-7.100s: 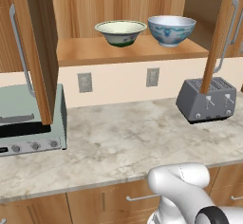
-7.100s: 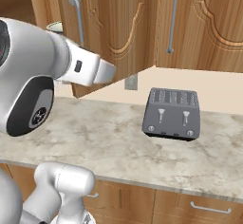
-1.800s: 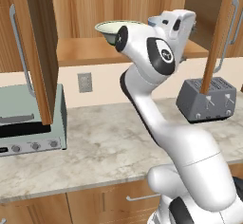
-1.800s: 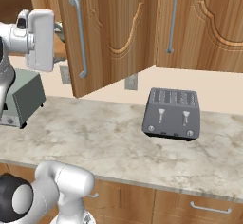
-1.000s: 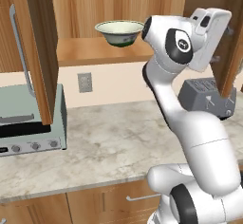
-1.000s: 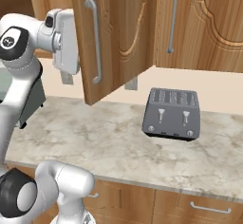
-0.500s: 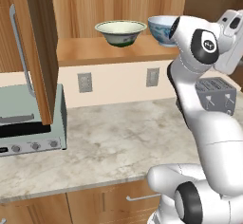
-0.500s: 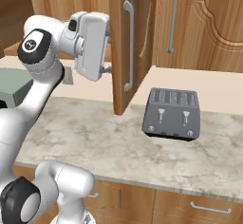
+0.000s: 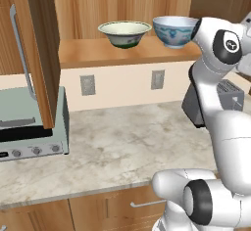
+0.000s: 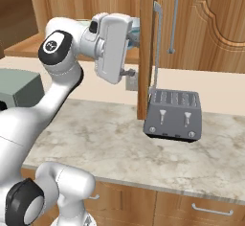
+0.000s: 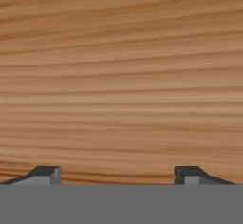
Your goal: Move the bowls from the cabinet to the plates on the dining table.
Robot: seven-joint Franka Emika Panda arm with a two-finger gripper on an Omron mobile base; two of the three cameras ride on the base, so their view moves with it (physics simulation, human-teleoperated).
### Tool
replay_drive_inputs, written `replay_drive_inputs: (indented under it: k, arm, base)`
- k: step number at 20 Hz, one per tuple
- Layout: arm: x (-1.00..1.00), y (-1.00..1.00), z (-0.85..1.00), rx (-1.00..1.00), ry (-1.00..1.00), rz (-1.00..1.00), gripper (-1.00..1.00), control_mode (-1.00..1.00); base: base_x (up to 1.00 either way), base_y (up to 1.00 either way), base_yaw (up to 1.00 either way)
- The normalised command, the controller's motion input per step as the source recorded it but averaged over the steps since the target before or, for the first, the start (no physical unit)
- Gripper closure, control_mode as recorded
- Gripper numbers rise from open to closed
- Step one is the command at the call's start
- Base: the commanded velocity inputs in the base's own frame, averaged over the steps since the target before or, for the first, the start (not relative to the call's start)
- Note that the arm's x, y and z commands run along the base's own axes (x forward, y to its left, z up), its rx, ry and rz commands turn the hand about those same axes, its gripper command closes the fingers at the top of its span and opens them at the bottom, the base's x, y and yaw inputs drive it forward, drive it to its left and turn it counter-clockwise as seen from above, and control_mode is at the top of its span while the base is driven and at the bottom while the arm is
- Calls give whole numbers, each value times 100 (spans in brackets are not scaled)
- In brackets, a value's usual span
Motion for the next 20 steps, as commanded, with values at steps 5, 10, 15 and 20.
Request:
replay_drive_inputs:
  k: [5,10,15,20]
  arm:
    - [1,5,-1,0,0,2,-100,-100]
    - [-31,45,1,8,-13,0,-100,-100]
    - [-62,53,13,16,-17,0,-100,-100]
    - [-44,62,12,13,-19,0,-100,-100]
  base:
    - [0,0,0]
    - [0,0,0]
    - [0,0,0]
    - [0,0,0]
